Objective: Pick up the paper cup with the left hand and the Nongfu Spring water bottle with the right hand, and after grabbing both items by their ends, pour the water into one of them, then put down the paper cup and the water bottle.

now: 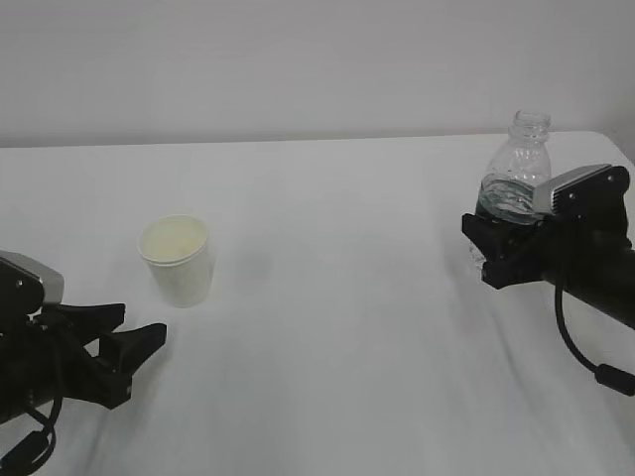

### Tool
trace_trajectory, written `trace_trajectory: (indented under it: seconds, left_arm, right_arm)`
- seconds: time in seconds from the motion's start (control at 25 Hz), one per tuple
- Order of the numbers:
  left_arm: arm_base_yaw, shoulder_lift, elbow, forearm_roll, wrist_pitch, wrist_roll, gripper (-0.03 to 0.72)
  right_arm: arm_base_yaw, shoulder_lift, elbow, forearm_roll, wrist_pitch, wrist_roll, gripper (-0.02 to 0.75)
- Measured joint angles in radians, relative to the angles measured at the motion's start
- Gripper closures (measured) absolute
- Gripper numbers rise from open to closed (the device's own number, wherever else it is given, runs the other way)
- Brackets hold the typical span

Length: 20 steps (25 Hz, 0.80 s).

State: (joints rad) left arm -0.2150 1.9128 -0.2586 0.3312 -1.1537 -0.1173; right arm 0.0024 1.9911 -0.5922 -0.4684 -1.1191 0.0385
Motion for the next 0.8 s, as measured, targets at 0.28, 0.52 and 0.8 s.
trace_trajectory:
  seconds: [0.28, 0.52, 0.8]
  left_arm:
    - [0.000, 0.000, 0.000, 0.002, 0.000, 0.000, 0.204]
    - [0.000, 0.002, -0.033, 0.005, 0.000, 0.000, 0.045]
    - [0.000, 0.021, -0.089, -0.012, 0.000, 0.000, 0.007]
  right_arm:
    - [0.000, -0.139, 0.135, 0.017, 0.000, 0.017, 0.311]
    - [0.000, -0.212, 0.213, 0.018, 0.000, 0.017, 0.311]
    - [0.000, -0.233, 0.238, 0.018, 0.000, 0.017, 0.311]
